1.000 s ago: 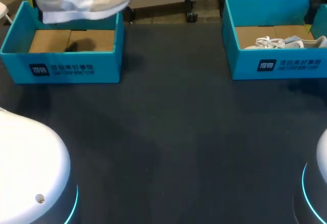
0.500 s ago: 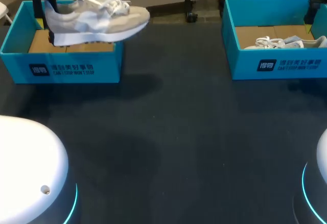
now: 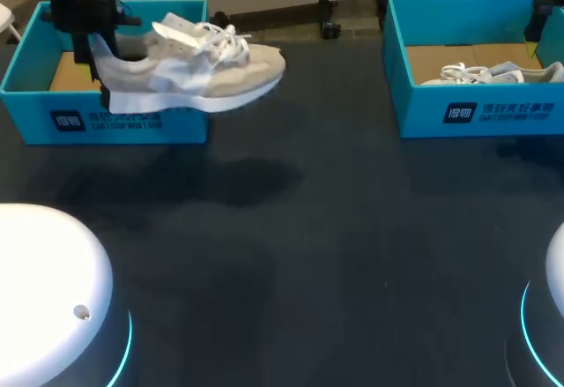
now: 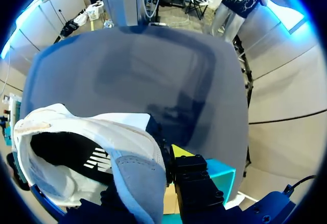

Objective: Take the shoe out of the shoebox, open the shoe tongue, remove and reinsert the insole, then place the shoe into the shoebox

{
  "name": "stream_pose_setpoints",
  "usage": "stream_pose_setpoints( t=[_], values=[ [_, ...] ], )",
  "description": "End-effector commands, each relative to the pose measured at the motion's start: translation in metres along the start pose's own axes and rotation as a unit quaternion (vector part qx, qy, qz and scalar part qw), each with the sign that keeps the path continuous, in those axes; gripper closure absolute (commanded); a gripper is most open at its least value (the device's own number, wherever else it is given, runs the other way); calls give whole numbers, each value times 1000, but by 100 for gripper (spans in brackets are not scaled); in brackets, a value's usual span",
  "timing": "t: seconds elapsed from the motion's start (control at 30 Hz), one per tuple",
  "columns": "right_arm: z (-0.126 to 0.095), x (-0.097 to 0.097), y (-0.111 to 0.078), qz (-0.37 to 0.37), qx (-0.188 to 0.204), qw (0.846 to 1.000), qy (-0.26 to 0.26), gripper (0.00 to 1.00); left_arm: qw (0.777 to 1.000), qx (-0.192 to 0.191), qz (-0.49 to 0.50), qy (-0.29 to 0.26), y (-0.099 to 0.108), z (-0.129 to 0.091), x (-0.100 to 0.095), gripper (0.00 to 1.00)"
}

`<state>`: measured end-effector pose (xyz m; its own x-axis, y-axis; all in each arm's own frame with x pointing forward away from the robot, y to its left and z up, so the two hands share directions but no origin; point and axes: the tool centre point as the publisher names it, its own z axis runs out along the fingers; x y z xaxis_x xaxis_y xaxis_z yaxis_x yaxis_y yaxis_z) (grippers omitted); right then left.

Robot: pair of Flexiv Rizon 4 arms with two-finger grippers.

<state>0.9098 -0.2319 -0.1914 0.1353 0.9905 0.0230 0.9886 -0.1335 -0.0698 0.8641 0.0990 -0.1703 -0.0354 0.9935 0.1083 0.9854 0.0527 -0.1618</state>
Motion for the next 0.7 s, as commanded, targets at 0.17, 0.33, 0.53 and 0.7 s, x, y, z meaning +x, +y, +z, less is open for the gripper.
stream_pose_setpoints(
  t=[0.17,0.33,0.53,0.7],
  values=[
    [0,0,-1,1,-1,1000,0,0,959,-283,13,2,-30,6,-24,100],
    [0,0,-1,1,-1,1000,0,0,962,-271,21,-3,-46,10,-43,100],
    [0,0,-1,1,-1,1000,0,0,967,-251,26,-12,-63,15,-64,100],
    [0,0,-1,1,-1,1000,0,0,972,-232,32,-17,-74,20,-80,100]
  ],
)
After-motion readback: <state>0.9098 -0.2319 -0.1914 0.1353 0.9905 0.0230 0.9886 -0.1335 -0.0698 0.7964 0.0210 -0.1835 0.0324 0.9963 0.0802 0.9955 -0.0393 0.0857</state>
